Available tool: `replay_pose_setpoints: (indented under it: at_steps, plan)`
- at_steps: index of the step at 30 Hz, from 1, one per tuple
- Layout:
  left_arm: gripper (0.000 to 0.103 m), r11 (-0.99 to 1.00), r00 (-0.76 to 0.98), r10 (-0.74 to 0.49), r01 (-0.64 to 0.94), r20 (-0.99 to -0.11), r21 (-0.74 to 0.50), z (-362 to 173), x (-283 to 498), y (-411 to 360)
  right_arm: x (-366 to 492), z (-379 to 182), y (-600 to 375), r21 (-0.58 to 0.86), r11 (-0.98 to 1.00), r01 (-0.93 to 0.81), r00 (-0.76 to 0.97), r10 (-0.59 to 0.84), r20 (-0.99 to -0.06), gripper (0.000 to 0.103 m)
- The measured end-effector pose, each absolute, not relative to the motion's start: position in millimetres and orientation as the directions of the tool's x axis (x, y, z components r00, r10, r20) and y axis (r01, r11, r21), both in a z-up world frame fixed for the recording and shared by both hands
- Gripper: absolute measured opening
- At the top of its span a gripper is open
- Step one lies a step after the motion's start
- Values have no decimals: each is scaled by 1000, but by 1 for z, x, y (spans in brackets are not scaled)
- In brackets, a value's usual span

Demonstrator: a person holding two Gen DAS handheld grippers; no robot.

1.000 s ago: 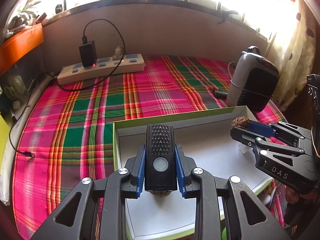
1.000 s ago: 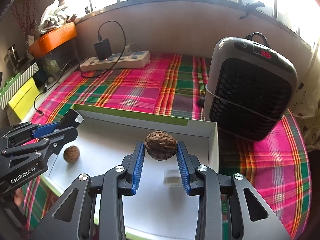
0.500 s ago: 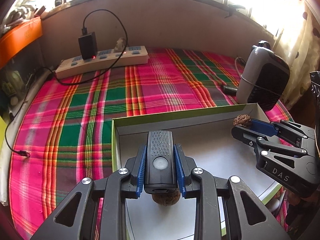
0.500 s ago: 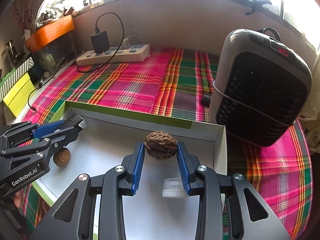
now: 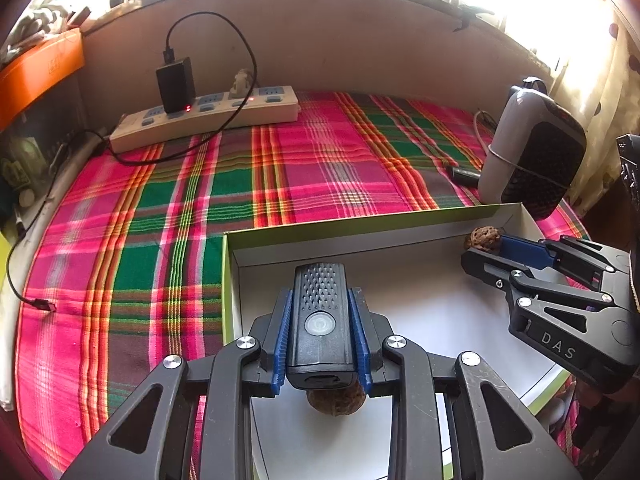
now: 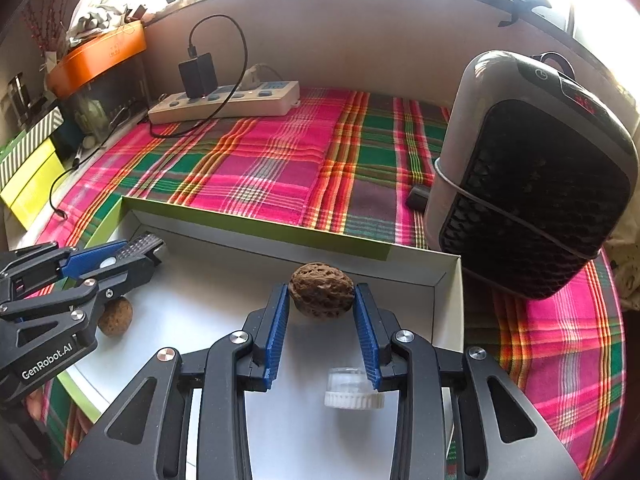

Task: Organize objects
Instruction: 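Carry the remote with the left tool while the right tool carries the walnut into the lid, then open the right tool on the walnut while the left tool opens on the remote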

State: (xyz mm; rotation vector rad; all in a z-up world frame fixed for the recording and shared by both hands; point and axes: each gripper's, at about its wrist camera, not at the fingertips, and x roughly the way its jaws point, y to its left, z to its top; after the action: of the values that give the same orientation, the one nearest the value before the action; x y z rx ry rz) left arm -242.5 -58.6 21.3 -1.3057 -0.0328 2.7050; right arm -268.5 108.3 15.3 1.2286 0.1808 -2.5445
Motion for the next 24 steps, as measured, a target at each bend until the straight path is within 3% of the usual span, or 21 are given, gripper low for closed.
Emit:
replay_pose_setpoints:
  at_steps: [20,24]
  plan:
    - [27,-989,-610,141,-122,-780,-84,20,-243,-55,-272,13,108,29,-949,315,-575,-215,-789,35]
    - [29,-988,-610,148,-124,-778,-91,19,-242,-55,-272,15,108,33,-950,310,-580,-216,-785,42]
